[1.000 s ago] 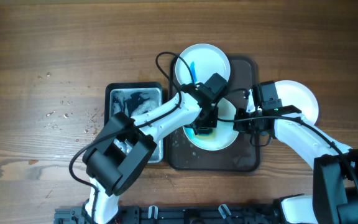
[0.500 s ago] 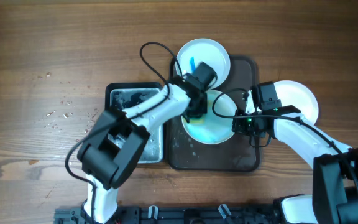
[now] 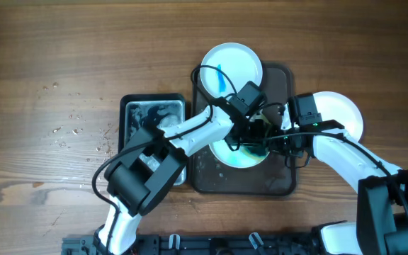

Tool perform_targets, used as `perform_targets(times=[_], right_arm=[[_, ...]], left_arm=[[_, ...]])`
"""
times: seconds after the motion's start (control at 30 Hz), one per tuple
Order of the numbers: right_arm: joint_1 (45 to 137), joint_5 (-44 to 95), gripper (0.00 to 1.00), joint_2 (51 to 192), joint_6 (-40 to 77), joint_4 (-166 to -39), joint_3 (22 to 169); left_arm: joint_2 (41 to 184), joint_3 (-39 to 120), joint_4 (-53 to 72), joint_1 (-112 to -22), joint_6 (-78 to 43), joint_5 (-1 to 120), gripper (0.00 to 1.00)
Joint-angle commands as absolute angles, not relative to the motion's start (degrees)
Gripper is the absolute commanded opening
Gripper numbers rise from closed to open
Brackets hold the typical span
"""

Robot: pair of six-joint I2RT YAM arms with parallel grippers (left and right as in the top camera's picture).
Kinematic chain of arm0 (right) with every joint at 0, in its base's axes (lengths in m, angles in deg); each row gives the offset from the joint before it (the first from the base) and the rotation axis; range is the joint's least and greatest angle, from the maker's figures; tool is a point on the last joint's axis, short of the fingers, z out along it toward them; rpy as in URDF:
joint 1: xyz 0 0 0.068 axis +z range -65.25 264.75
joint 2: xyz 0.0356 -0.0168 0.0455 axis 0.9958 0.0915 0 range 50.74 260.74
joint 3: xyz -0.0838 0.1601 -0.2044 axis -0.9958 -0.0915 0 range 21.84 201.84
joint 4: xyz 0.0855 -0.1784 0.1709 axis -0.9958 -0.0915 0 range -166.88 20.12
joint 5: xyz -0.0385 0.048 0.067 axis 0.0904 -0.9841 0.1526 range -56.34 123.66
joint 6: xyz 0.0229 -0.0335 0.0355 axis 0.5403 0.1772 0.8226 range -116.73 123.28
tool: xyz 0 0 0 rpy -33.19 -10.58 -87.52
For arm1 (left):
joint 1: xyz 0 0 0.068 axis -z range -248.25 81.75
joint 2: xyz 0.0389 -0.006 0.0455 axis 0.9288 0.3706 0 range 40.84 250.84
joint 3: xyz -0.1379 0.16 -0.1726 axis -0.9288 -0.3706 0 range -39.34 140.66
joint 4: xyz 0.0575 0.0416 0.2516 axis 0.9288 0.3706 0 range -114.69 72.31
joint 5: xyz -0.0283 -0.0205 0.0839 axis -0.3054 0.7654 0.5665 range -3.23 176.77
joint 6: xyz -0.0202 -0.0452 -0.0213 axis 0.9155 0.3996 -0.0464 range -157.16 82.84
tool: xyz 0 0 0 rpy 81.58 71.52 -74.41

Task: Clean dirty plates on tray and stack at the side
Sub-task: 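Scrub the lower plate's blue stain with the sponge in left gripper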

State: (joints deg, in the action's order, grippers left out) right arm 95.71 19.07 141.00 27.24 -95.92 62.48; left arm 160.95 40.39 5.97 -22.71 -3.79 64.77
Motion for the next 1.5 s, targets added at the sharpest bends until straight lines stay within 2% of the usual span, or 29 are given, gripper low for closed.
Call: perform_targets(times=[0.0, 0.23, 0.37, 0.43, 0.53, 0.57, 0.67, 0.77, 0.97, 1.1, 1.3, 1.47], right_arm=[[96.0, 24.6, 0.04, 144.1, 25.7, -97.3, 59.5], [96.0, 24.6, 0.04, 144.1, 25.7, -97.2, 59.5], [96.0, 24.6, 0.04, 144.1, 25.7, -97.1, 59.5], [96.0, 24.6, 0.04, 144.1, 25.7, -97.1, 59.5], [96.0, 24.6, 0.04, 144.1, 25.7, -97.1, 59.5], [96.0, 24.6, 0.04, 144.1, 25.7, -97.1, 59.5], [96.0, 24.6, 0.04, 144.1, 25.7, -97.1, 59.5], [96.0, 24.6, 0.04, 144.1, 25.7, -97.1, 59.5], [96.0, 24.6, 0.04, 144.1, 25.7, -97.2, 59.5], [96.0, 24.6, 0.04, 144.1, 25.7, -97.4, 59.5], [96.0, 23.3, 0.04, 144.1, 25.3, -97.3, 59.5], [96.0, 23.2, 0.04, 144.1, 25.3, -97.1, 59.5]], left_arm=[[163.4, 38.3, 15.3, -25.6, -3.7, 75.5, 0.04], [162.5, 40.4, 27.1, -32.2, -3.7, 103.5, 0.04], [162.5, 40.4, 27.5, -32.7, -3.6, 108.6, 0.04], [162.5, 40.4, 25.8, -32.4, -3.7, 101.4, 0.04], [162.6, 40.3, 21.7, -31.8, -3.7, 83.2, 0.04], [162.6, 39.8, 18.1, -31.2, -3.7, 73.6, 0.04], [162.6, 38.0, 9.3, -28.5, -3.7, 58.1, 0.04], [162.7, 37.4, 5.0, -25.1, -3.7, 53.0, 0.04], [162.7, 37.4, 3.2, -21.9, -3.9, 51.3, 0.04], [162.7, 37.4, 6.8, -23.8, -3.9, 60.1, 0.04], [162.7, 37.5, 20.8, -30.1, -3.9, 87.3, 0.04], [162.4, 37.5, 26.7, -32.3, -3.9, 101.4, 0.04]])
